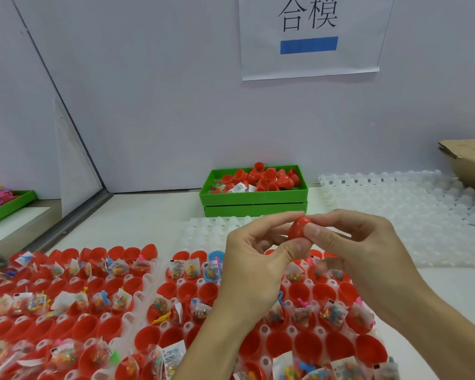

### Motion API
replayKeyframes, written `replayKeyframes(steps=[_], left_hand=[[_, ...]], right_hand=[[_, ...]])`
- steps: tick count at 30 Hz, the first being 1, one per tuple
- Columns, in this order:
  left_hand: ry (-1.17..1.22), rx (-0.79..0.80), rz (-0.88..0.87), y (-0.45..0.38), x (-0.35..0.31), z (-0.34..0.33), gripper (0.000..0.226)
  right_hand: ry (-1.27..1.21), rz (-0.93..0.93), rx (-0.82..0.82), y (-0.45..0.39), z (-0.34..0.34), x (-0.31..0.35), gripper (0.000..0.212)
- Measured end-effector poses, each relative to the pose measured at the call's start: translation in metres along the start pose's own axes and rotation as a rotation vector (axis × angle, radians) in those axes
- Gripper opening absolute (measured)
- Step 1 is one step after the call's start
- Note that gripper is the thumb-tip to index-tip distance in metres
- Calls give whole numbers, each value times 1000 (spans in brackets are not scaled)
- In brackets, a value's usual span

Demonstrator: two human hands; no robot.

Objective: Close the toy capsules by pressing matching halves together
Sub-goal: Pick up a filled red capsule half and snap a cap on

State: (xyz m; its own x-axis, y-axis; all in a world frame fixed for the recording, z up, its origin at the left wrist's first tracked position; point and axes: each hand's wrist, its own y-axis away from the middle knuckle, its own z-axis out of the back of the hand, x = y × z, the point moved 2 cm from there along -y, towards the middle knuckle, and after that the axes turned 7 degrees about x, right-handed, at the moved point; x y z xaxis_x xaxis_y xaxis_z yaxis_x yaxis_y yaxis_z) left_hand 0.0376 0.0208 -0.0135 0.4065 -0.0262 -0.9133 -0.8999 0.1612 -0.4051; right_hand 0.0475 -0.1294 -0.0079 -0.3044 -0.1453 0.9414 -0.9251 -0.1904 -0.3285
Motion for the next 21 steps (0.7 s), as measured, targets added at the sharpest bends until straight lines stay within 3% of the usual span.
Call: replayKeyframes(steps=[4, 21], left_hand=[[84, 3, 27, 0, 3, -2, 36], [98, -34, 47, 0, 3, -3, 30]], right_hand=[[3, -46, 10, -1, 7, 1, 16], [174, 51, 59, 2, 2, 5, 16]])
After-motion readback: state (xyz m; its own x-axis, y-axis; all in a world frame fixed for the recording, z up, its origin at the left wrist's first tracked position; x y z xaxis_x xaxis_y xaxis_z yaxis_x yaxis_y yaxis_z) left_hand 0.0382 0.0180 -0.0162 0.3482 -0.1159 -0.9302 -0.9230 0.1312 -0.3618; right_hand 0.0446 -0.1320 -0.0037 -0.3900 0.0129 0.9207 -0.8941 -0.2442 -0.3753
